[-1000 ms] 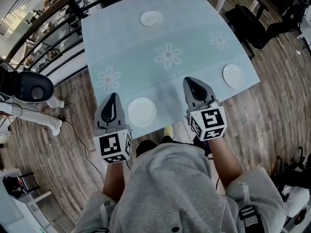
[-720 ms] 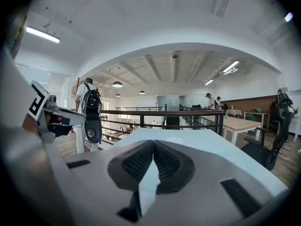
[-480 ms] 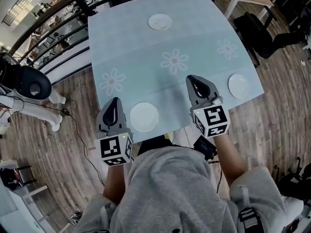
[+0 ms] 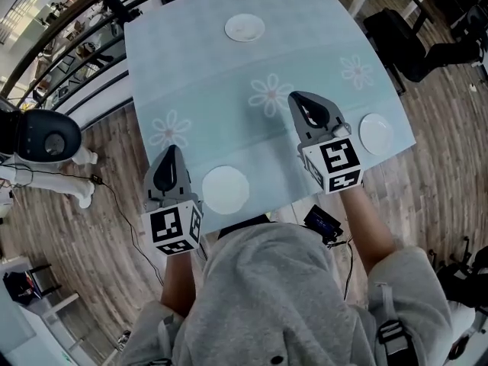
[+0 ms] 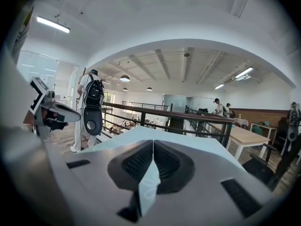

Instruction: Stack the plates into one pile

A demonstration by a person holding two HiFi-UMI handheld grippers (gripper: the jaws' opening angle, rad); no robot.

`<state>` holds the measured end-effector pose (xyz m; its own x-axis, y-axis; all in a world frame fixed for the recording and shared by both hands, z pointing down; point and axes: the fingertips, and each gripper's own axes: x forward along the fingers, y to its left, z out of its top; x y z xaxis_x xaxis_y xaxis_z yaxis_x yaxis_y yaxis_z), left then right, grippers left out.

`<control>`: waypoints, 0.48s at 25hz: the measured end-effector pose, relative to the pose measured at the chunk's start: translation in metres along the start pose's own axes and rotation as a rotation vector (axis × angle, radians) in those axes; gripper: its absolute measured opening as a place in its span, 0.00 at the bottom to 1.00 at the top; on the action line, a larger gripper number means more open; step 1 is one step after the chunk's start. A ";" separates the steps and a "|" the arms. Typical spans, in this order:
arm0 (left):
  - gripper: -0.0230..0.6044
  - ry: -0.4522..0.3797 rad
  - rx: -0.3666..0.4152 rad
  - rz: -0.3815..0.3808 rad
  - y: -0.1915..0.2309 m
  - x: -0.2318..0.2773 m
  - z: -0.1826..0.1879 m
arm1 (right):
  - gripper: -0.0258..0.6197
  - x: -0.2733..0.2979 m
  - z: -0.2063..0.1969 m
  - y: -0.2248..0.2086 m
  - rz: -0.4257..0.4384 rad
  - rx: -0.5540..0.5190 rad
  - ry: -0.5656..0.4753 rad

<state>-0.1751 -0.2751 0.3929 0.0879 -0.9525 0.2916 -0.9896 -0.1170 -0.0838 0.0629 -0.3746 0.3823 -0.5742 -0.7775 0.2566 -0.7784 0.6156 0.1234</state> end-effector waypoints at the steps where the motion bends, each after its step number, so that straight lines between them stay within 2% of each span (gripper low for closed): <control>1: 0.06 0.009 -0.002 -0.003 0.002 0.005 -0.002 | 0.08 0.007 -0.001 -0.003 0.002 -0.006 0.008; 12: 0.06 0.083 -0.040 -0.037 0.010 0.072 -0.024 | 0.09 0.112 0.000 -0.036 0.052 -0.156 0.065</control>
<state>-0.1818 -0.3386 0.4359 0.1166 -0.9209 0.3720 -0.9897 -0.1390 -0.0337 0.0263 -0.4839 0.4069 -0.5913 -0.7371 0.3273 -0.6962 0.6713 0.2541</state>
